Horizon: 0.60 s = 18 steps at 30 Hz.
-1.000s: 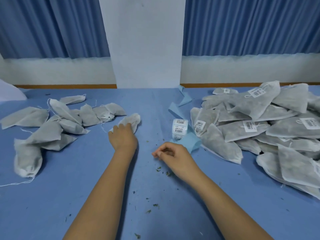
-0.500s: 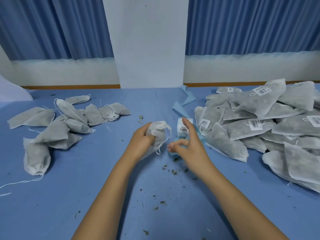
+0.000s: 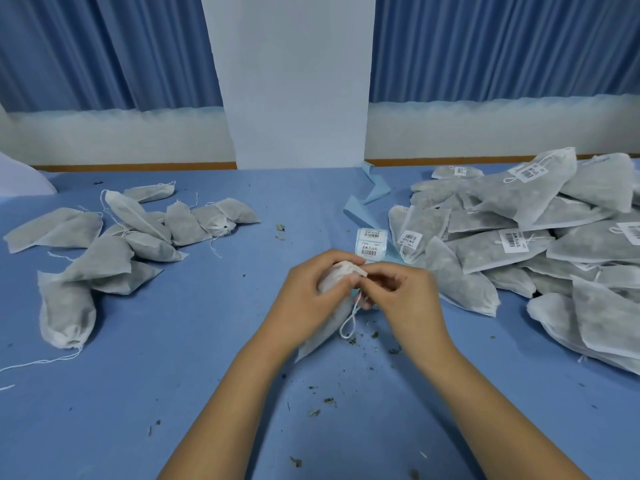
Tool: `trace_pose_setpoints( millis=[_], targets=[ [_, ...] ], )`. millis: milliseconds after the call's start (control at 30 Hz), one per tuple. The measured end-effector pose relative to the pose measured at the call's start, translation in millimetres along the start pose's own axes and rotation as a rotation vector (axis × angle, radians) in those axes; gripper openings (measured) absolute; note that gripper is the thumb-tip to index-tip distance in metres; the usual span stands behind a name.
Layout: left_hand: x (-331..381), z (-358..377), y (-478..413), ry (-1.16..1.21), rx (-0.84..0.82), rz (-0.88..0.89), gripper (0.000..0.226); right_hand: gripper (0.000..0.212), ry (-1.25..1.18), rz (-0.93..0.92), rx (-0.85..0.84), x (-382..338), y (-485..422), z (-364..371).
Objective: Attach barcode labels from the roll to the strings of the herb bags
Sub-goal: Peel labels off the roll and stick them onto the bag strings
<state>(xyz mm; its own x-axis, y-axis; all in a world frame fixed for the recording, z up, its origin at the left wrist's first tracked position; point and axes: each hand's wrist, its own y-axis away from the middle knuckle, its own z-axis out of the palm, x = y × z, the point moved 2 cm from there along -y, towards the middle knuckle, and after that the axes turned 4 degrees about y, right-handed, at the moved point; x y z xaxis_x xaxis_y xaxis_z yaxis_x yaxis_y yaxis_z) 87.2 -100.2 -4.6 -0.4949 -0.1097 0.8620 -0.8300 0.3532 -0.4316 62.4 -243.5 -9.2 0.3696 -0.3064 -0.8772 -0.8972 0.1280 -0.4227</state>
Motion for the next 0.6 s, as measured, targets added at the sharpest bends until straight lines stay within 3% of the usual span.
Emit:
trace_pose_setpoints(
  millis=[133,233,333,500,600],
  targets=[
    [-0.9,-6.7,1.0,-0.038,0.134,0.035,0.023,0.012,0.172,-0.055,0.081,4.0,-2.1,-4.3],
    [2.6,-9.5,-0.6,-0.165,0.144,0.112,0.022,0.014,0.271,-0.122,0.120,4.6,-4.8,-8.5],
    [1.5,-14.5,-1.7,-0.263,0.138,0.061,0.026,0.013,0.361,-0.226,0.175,2.6,-6.9,-14.6],
    [1.3,-8.6,3.8,0.012,-0.049,-0.135,0.018,0.015,0.310,-0.242,0.258,-0.6,-8.1,-21.7],
    [7.3,-7.3,5.3,0.176,-0.071,-0.113,0.015,0.016,0.200,-0.143,0.263,0.2,-8.1,-21.6]
  ],
)
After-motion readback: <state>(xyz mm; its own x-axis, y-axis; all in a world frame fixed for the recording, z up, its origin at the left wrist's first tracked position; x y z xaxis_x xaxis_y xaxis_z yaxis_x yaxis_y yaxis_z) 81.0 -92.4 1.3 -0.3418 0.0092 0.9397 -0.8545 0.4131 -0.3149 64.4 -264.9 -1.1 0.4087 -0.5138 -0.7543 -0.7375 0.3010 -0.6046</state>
